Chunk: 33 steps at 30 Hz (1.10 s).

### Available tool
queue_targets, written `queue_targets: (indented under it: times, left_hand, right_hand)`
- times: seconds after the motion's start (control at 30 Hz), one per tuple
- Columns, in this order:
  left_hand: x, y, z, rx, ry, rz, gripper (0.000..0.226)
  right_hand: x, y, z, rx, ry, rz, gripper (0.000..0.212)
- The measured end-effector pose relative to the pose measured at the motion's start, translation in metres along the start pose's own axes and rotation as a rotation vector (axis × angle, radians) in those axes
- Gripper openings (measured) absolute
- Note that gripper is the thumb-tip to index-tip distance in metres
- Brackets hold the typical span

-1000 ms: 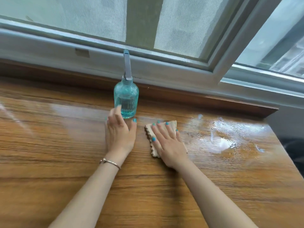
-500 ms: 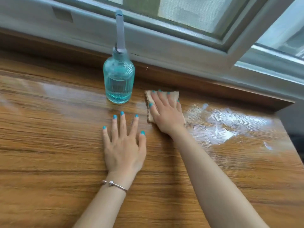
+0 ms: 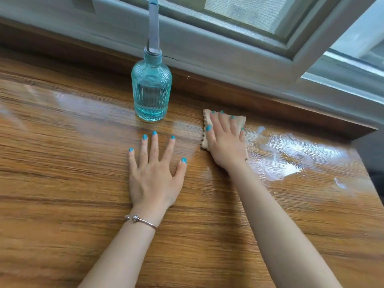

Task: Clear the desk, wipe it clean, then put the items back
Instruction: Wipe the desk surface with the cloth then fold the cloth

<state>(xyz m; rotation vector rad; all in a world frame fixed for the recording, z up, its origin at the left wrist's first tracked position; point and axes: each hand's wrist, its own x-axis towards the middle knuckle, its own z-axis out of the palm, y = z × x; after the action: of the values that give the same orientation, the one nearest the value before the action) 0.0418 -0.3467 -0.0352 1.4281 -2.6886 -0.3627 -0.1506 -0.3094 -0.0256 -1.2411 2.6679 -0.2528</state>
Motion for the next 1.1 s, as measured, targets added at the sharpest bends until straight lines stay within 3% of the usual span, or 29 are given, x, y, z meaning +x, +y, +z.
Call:
queue_targets:
  times: [0.1,0.17,0.3,0.37,0.47,0.53,0.7,0.77,0.87,0.93,1.1]
  left_hand:
    - [0.002,-0.001,-0.001,0.014,0.01,-0.014,0.064]
    - [0.001,-0.001,-0.001,0.023,0.004,-0.006,0.066]
    - [0.003,-0.002,-0.004,0.012,-0.041,0.028,0.074]
    - [-0.004,-0.001,-0.007,0.056,-0.044,0.075,0.069]
    - [-0.037,0.011,-0.008,0.075,0.017,0.125,0.065]
    - [-0.061,0.022,-0.005,0.009,-0.004,0.148,0.065]
    - [-0.072,0.027,0.012,0.028,-0.003,0.133,0.065]
    - [-0.071,0.027,0.017,0.049,0.017,0.143,0.061]
    - [-0.071,0.028,0.019,0.032,0.014,0.141,0.056]
    - [-0.068,0.027,0.017,0.022,-0.01,0.138,0.058]
    - [-0.077,0.021,0.0,-0.014,-0.133,0.218,0.056]
  right_hand:
    - [-0.066,0.008,0.003,-0.05,-0.003,-0.099,0.051]
    - [-0.046,0.024,-0.004,-0.057,-0.04,-0.157,0.051]
    - [0.029,0.026,-0.014,-0.001,-0.032,-0.076,0.052]
    - [0.007,0.023,-0.008,-0.012,-0.049,-0.082,0.053]
    - [-0.065,0.039,0.001,-0.08,-0.041,-0.309,0.056]
    - [-0.057,0.058,-0.006,-0.109,-0.081,-0.41,0.057]
    - [0.025,0.05,-0.02,-0.041,-0.065,-0.127,0.051]
    - [-0.014,0.045,-0.013,-0.083,-0.091,-0.155,0.052]
    - [-0.111,0.052,-0.005,-0.111,-0.096,-0.389,0.058]
    - [-0.115,0.063,-0.008,-0.081,-0.144,-0.438,0.055]
    - [-0.047,0.053,-0.018,-0.061,-0.104,-0.059,0.049]
